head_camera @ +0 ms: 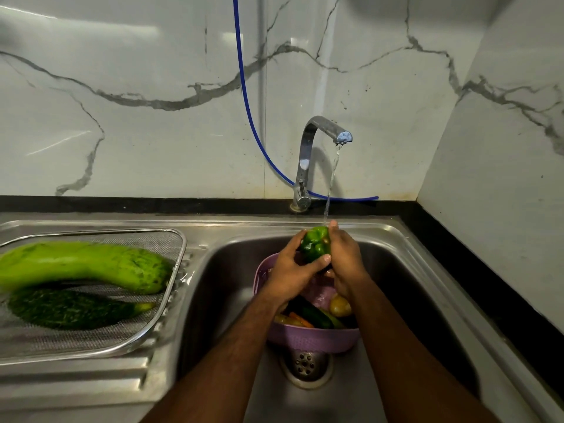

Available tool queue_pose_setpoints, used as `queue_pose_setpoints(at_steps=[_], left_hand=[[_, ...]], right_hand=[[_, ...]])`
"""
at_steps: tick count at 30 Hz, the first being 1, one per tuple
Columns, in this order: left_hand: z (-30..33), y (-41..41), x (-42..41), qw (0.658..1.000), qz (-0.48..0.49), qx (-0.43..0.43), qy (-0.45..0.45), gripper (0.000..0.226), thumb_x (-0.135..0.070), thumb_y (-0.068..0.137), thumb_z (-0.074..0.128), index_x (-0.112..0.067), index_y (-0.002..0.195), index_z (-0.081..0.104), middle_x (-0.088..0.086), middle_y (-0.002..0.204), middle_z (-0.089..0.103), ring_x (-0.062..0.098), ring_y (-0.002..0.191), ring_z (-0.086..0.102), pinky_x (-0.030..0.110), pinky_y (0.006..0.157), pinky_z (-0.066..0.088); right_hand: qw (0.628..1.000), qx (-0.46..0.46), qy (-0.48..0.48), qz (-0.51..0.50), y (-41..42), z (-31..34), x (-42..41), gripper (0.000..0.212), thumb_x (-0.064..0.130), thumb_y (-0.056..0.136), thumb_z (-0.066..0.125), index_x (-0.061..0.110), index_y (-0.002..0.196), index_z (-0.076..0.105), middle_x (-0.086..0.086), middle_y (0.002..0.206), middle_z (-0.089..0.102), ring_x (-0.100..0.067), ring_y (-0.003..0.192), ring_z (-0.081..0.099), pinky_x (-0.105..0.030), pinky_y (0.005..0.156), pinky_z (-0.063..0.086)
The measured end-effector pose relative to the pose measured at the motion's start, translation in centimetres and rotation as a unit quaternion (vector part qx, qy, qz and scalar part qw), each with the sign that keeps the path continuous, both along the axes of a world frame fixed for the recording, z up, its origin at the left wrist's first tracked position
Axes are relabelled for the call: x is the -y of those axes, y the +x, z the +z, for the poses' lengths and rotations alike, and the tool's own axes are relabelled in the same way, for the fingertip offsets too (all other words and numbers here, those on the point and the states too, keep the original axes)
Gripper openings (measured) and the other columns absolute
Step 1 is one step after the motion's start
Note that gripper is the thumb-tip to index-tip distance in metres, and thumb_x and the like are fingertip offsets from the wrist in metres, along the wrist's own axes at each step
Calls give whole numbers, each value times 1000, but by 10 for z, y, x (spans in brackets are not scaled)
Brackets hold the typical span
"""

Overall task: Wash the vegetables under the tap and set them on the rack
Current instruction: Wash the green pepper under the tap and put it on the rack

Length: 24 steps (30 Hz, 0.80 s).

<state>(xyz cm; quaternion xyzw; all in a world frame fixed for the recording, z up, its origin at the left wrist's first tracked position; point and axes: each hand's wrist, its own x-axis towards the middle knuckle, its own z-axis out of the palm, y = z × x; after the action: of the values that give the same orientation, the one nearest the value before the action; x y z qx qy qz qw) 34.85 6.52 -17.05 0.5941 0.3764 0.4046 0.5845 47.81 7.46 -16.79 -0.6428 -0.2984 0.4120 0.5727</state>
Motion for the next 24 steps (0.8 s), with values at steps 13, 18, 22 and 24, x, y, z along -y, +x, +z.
queue_pose_setpoints(at_steps=[13, 18, 22, 24], left_hand=[[-4, 1, -5, 997, -6, -53, 51, 86, -55, 69, 79, -40, 146, 43, -4, 142, 54, 15, 128, 54, 43, 106, 50], [-3, -3, -10, 999, 7, 28, 38, 48, -18, 86, 75, -31, 131, 63, -4, 119, 72, 16, 115, 65, 46, 103, 52], [-1, -5, -9, 997, 12, 73, 16, 37, -9, 89, 70, -20, 124, 67, 2, 114, 74, 20, 111, 69, 48, 103, 52], [-1, -5, -8, 996, 18, 93, -5, 32, -9, 91, 69, -19, 121, 68, 4, 112, 75, 22, 109, 70, 49, 102, 52]], right_hand=[[1000, -12, 4, 3, -2, 8, 9, 41, 56, 89, 71, 22, 111, 68, -5, 104, 76, -25, 99, 74, -49, 87, 62], [976, -166, 18, 138, 3, 22, 19, 29, 18, 97, 69, 13, 125, 62, -16, 125, 70, -31, 111, 71, -47, 83, 63], [958, -228, 32, 169, 4, 25, 23, 35, 4, 100, 60, 10, 134, 58, -21, 131, 66, -36, 118, 67, -47, 80, 64], [955, -236, 33, 177, 3, 25, 23, 34, 3, 102, 55, 11, 134, 57, -21, 132, 64, -35, 118, 66, -44, 76, 65]])
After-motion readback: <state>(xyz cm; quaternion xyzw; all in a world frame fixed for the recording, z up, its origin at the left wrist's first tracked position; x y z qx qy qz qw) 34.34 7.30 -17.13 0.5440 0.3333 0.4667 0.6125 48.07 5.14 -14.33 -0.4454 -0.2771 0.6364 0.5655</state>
